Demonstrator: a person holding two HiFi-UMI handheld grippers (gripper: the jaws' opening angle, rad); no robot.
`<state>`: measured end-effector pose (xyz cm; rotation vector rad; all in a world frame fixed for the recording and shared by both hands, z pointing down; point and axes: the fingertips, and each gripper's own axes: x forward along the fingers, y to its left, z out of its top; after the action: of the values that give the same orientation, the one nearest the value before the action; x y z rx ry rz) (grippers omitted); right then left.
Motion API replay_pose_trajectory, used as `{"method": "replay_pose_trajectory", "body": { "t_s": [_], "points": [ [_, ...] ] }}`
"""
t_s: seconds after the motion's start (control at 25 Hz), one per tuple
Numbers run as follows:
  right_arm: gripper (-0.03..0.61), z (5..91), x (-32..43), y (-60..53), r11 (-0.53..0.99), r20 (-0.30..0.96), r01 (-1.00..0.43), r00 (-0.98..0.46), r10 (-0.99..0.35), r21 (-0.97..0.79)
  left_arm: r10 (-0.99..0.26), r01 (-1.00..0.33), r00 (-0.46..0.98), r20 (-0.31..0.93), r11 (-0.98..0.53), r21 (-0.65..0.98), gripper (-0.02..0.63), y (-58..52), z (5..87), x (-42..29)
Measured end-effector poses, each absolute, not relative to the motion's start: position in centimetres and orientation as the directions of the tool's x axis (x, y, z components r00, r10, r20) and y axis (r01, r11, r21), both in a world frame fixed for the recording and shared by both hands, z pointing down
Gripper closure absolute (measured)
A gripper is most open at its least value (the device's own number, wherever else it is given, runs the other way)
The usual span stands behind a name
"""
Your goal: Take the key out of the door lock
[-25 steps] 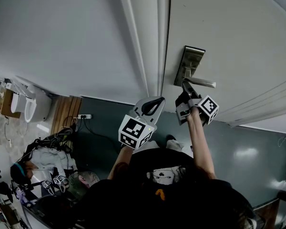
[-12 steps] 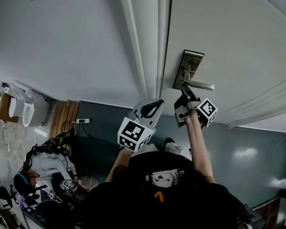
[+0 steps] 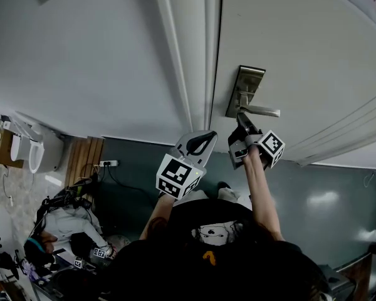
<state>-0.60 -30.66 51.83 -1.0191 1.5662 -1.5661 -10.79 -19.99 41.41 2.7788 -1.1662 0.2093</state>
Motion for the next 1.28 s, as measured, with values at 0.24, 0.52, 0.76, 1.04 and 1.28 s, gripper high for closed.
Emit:
{"method": "replay_pose_trajectory", "body": {
  "t_s": [0.24, 0.52, 0.76, 1.04, 1.28],
  "points": [
    [0.557, 51.6, -0.9, -29.0, -0.018, 0.037, -0.046, -0.450, -0.892, -0.999, -0.692, -0.710, 0.700, 0.176, -0.701, 0.065, 0.606, -19.7, 41.8, -11.2],
    [0.557, 50.7, -1.3, -26.8, 0.015, 0.013, -0.060, -0.452, -0.892, -0.998, -0.665, -0.686, 0.723, 0.189, -0.724, 0.076, 0.606, -18.5, 42.8, -11.0],
    [0.557, 50.6, -1.2, -23.7, 0.012, 0.021, -0.072, -0.446, -0.895, -0.997, -0.637, -0.662, 0.744, 0.200, -0.743, 0.098, 0.606, -16.6, 43.7, -10.8],
    [0.557, 50.0, -0.3, -20.1, 0.024, 0.039, -0.130, -0.457, -0.888, -0.991, -0.619, -0.643, 0.763, 0.186, -0.758, 0.109, 0.606, -15.2, 43.2, -9.8],
    [0.557, 50.0, -0.1, -17.6, 0.030, 0.040, -0.140, -0.474, -0.880, -0.990, -0.611, -0.637, 0.765, 0.203, -0.763, 0.106, 0.606, -14.0, 43.5, -8.9]
  ]
}}
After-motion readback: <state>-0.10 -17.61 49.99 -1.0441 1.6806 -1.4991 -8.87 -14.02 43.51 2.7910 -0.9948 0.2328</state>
